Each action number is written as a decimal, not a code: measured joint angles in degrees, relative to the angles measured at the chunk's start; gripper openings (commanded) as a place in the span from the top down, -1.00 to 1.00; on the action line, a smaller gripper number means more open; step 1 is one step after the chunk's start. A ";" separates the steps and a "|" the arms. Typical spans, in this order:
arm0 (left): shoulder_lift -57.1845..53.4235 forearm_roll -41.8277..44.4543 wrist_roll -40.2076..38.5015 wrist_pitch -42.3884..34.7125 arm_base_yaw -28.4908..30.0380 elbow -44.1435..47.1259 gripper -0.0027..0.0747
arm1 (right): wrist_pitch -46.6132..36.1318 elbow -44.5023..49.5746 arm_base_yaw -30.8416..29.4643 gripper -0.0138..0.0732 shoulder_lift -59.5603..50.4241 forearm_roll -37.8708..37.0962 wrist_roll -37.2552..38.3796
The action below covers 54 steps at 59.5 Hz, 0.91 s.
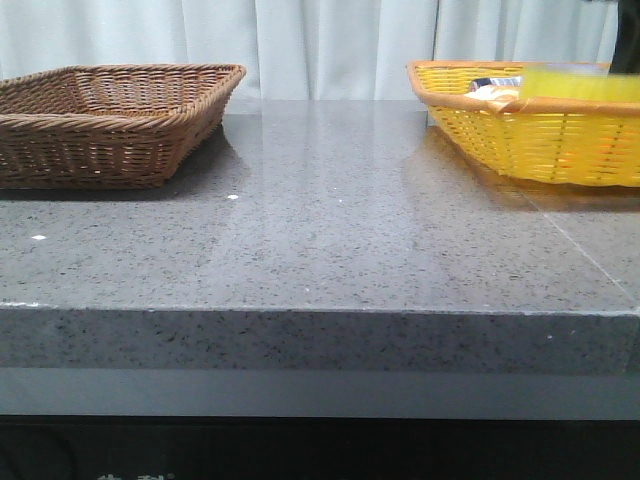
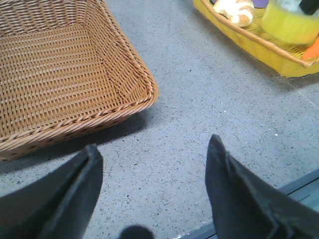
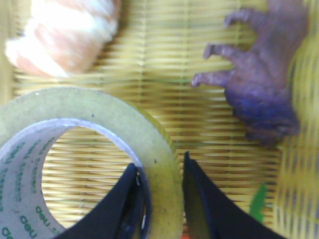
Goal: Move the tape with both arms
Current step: 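Lift the tape roll and set it on the table between baskets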
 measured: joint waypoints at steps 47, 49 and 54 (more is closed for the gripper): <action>0.00 0.00 0.00 0.00 0.00 0.00 -0.20 | -2.68 -0.70 32.95 0.43 -5.56 -3.27 -2.36; 0.00 0.00 0.00 0.00 0.00 0.00 -0.20 | -2.80 -0.70 33.92 0.43 -4.59 -4.10 -2.36; 0.00 0.00 0.00 0.00 0.00 0.00 -0.20 | -3.05 -0.70 35.49 0.43 -2.22 -6.17 -2.36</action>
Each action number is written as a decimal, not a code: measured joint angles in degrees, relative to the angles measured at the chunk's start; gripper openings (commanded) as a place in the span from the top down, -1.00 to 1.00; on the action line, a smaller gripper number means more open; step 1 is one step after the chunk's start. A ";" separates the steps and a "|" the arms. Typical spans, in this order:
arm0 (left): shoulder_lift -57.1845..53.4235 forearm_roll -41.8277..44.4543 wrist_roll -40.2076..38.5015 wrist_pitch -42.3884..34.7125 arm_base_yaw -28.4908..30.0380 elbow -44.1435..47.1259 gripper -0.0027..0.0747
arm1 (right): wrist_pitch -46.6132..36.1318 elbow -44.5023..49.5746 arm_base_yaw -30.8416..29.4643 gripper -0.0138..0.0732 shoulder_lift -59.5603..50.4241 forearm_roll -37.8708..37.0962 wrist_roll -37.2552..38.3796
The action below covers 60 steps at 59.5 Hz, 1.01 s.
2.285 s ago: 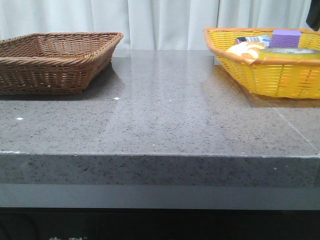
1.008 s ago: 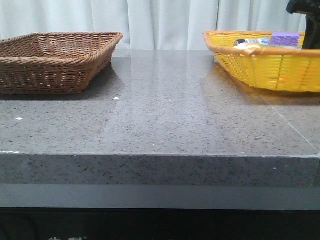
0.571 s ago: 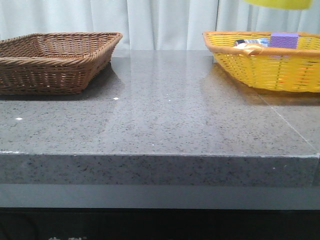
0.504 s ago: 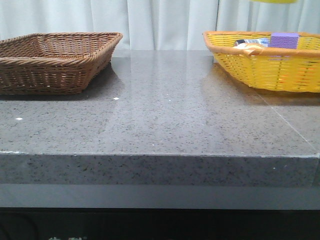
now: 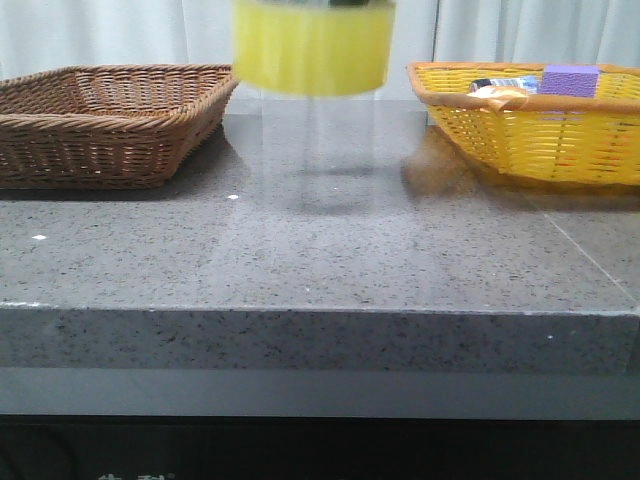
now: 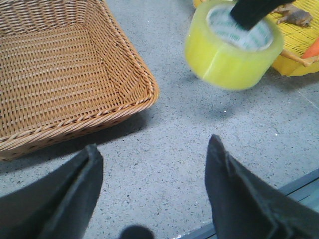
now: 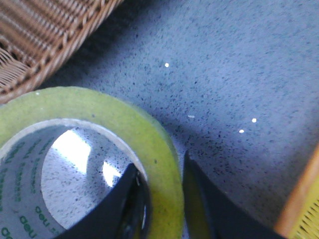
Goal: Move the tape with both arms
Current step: 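Lift the tape roll and set it on the table between baskets, then open the right gripper and raise it away from the tape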
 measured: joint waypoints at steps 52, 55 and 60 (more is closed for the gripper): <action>0.00 0.00 0.00 0.00 0.00 0.00 -0.20 | -3.66 0.00 0.30 -0.15 7.71 -2.68 0.20; 0.00 0.00 0.00 0.00 0.00 0.00 -0.20 | -3.53 0.00 0.30 -0.15 6.41 -2.56 0.20; 0.00 0.00 0.00 0.00 0.00 0.00 -0.20 | -3.06 0.00 0.18 -0.15 3.34 -1.45 0.67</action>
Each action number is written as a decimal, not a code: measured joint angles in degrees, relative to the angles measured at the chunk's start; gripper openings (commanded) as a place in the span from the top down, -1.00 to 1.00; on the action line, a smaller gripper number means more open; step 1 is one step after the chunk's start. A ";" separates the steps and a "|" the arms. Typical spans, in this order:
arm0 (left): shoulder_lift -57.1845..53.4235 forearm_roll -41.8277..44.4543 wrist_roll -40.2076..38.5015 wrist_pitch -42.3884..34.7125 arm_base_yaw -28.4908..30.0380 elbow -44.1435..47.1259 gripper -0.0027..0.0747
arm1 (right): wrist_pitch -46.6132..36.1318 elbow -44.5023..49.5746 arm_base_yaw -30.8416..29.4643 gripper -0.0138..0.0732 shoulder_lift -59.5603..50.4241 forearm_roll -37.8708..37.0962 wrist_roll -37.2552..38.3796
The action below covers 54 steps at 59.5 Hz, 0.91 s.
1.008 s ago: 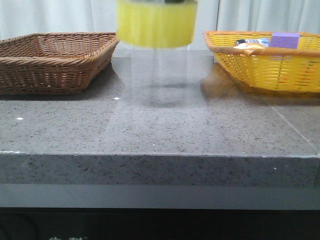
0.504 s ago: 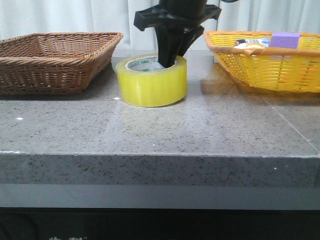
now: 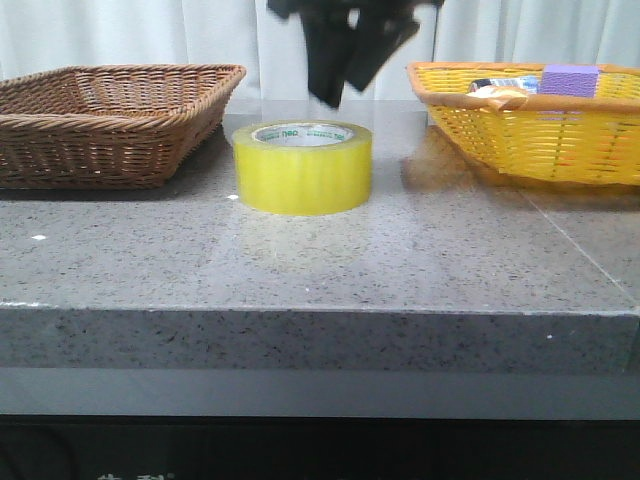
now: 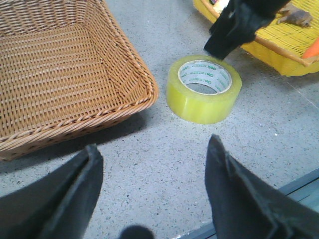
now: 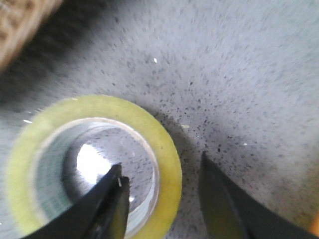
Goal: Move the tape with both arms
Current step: 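Open the right gripper and raise it away from the tape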
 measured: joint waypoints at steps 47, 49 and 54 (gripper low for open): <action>0.00 0.00 0.00 0.00 0.00 0.00 -0.20 | -19.15 46.95 -0.62 -0.15 -55.02 8.64 1.72; 0.00 0.00 0.00 0.00 0.00 0.00 -0.20 | -19.15 48.22 -0.62 -0.15 -56.47 8.84 1.72; 0.00 0.00 0.00 0.00 0.00 0.00 -0.20 | -19.18 52.06 -0.62 -0.15 -60.84 8.91 1.75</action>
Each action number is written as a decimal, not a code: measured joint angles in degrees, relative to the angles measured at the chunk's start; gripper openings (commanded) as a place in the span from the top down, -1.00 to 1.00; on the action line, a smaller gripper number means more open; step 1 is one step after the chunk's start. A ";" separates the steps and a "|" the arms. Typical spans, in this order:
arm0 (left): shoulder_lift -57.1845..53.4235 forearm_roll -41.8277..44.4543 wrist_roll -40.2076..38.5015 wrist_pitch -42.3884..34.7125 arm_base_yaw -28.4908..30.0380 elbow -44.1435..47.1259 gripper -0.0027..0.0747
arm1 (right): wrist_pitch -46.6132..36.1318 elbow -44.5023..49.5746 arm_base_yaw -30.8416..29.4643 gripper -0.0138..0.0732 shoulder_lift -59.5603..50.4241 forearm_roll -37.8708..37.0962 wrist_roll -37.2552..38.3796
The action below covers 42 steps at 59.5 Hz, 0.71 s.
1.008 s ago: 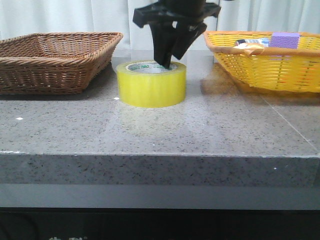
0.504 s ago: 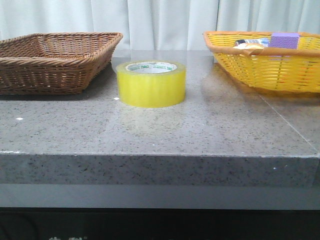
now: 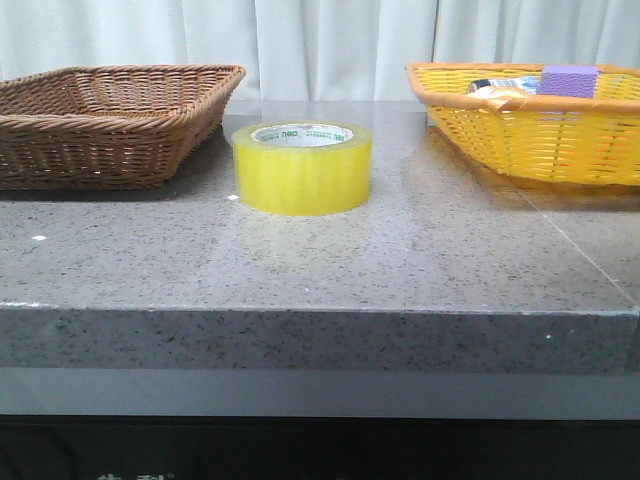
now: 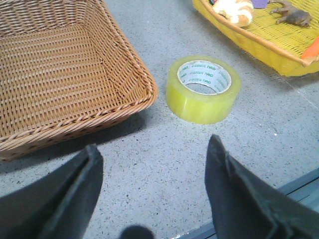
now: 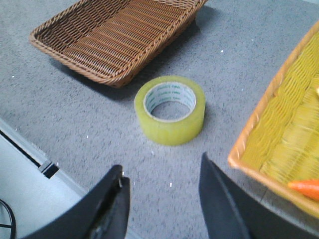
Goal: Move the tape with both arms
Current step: 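Open the right gripper and raise it away from the tape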
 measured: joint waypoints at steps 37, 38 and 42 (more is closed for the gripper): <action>0.00 -0.20 0.00 0.00 0.00 0.00 -0.20 | -0.09 10.16 0.00 -0.15 -13.43 0.23 0.00; 0.00 -0.32 0.00 0.00 0.00 0.00 -0.20 | 0.02 10.16 0.00 -0.15 -13.43 0.23 0.10; 0.26 -0.45 0.00 0.38 0.00 -0.59 -0.20 | 0.14 10.16 0.00 -0.15 -13.43 0.23 0.10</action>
